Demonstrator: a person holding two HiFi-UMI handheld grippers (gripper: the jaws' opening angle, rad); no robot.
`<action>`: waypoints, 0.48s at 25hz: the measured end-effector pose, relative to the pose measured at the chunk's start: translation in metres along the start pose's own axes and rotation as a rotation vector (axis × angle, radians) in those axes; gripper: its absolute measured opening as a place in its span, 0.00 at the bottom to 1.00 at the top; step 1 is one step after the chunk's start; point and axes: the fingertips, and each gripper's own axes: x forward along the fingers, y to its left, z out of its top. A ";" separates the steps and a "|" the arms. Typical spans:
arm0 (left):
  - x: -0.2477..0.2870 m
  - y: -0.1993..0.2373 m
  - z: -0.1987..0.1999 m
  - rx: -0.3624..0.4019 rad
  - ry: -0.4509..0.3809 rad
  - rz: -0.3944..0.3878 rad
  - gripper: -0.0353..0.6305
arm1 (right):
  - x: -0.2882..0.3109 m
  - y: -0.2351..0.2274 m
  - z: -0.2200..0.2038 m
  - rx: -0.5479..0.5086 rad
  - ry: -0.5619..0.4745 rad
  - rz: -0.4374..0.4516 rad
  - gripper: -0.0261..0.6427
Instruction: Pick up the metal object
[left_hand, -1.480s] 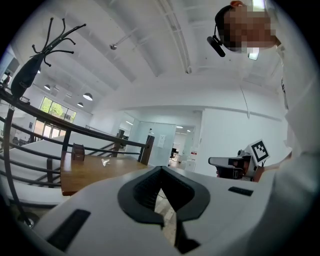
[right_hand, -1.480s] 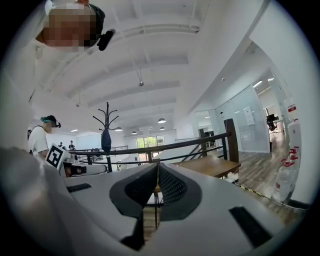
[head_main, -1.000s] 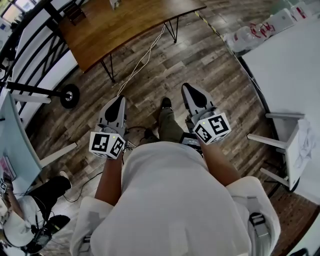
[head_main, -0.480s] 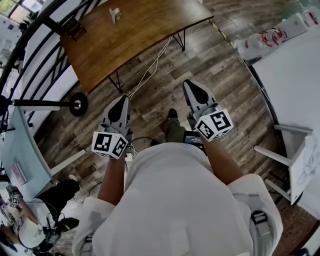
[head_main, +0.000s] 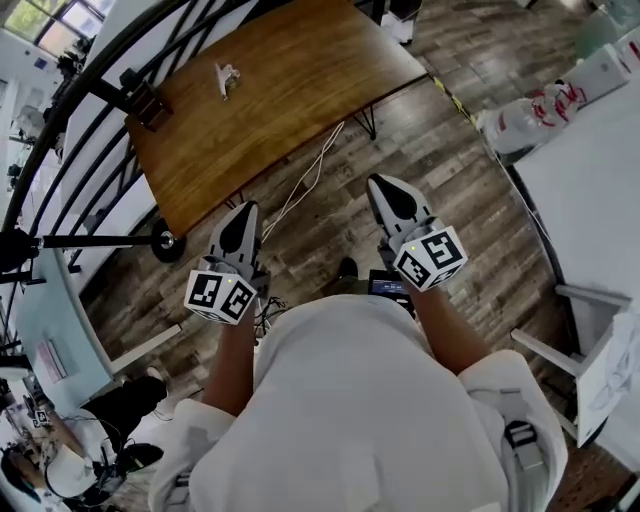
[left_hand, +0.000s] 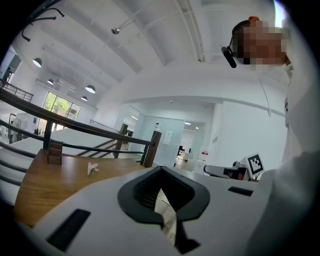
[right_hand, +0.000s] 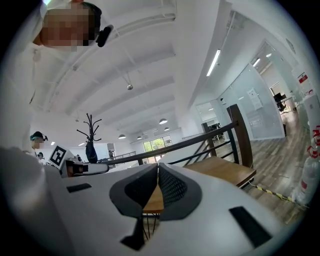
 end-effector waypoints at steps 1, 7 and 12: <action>0.008 0.002 0.002 0.001 -0.004 0.012 0.07 | 0.005 -0.008 0.001 0.001 0.005 0.011 0.08; 0.042 0.012 -0.001 -0.005 0.021 0.036 0.07 | 0.040 -0.038 0.006 0.021 0.014 0.038 0.08; 0.066 0.034 -0.008 -0.038 0.030 0.039 0.07 | 0.064 -0.050 -0.003 0.037 0.031 0.035 0.08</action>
